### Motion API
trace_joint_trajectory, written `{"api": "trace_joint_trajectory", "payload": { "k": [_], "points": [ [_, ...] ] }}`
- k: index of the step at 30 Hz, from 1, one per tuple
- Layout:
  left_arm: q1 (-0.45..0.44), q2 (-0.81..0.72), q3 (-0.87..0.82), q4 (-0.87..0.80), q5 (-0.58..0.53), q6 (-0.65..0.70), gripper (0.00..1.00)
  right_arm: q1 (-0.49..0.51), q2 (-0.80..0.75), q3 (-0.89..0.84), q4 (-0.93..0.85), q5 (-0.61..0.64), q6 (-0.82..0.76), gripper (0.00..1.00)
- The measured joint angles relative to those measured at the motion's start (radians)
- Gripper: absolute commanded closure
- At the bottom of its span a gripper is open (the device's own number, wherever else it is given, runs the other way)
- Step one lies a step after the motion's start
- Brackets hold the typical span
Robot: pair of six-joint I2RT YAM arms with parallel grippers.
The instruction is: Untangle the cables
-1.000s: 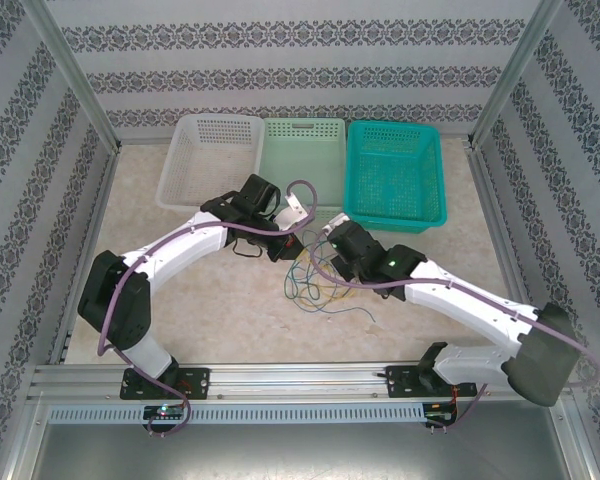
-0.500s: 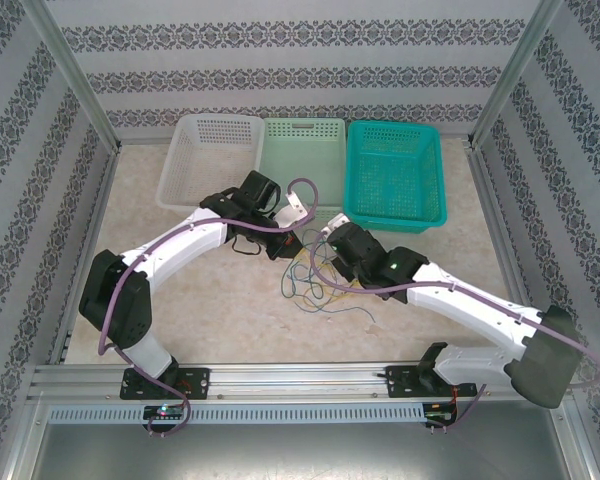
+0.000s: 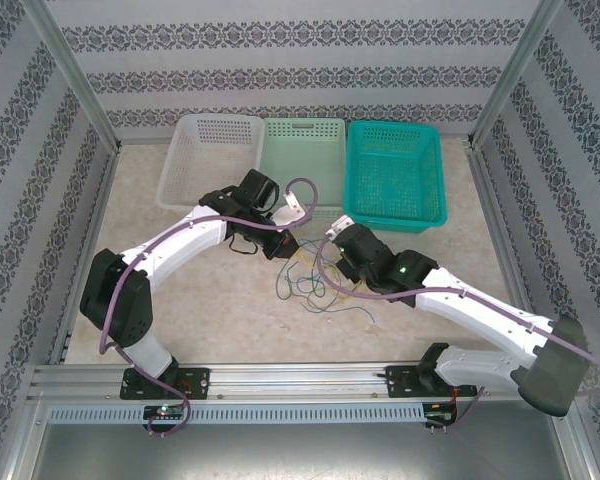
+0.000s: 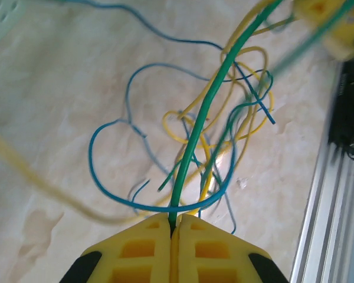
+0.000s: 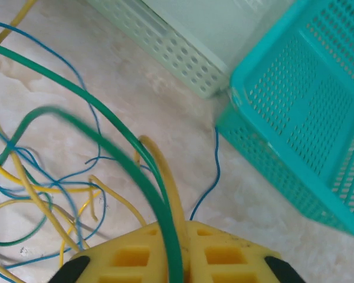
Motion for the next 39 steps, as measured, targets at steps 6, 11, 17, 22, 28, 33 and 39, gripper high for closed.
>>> {"api": "trace_joint_trajectory", "payload": {
  "k": [6, 11, 17, 22, 28, 33, 39],
  "points": [
    [0.039, 0.000, -0.039, -0.014, -0.032, -0.028, 1.00, -0.182, -0.071, -0.070, 0.019, -0.149, 0.195, 0.56],
    [0.039, 0.000, -0.075, -0.011, -0.008, -0.056, 1.00, -0.227, -0.158, -0.146, 0.084, -0.294, 0.311, 0.60],
    [0.039, -0.012, -0.093, -0.007, -0.006, -0.060, 1.00, -0.232, -0.173, -0.173, 0.101, -0.356, 0.367, 0.60],
    [0.039, -0.058, -0.125, 0.008, -0.005, -0.064, 1.00, -0.233, -0.175, -0.200, 0.108, -0.366, 0.400, 0.45],
    [0.039, -0.069, -0.125, 0.020, -0.006, -0.065, 1.00, -0.254, -0.137, -0.200, 0.111, -0.371, 0.399, 0.42],
    [0.039, -0.069, -0.125, 0.021, -0.005, -0.065, 1.00, -0.311, -0.053, -0.187, 0.103, -0.418, 0.372, 0.44],
    [0.039, -0.069, -0.125, 0.021, -0.012, -0.065, 1.00, -0.309, -0.035, -0.126, 0.015, -0.425, 0.230, 0.45]
  ]
}}
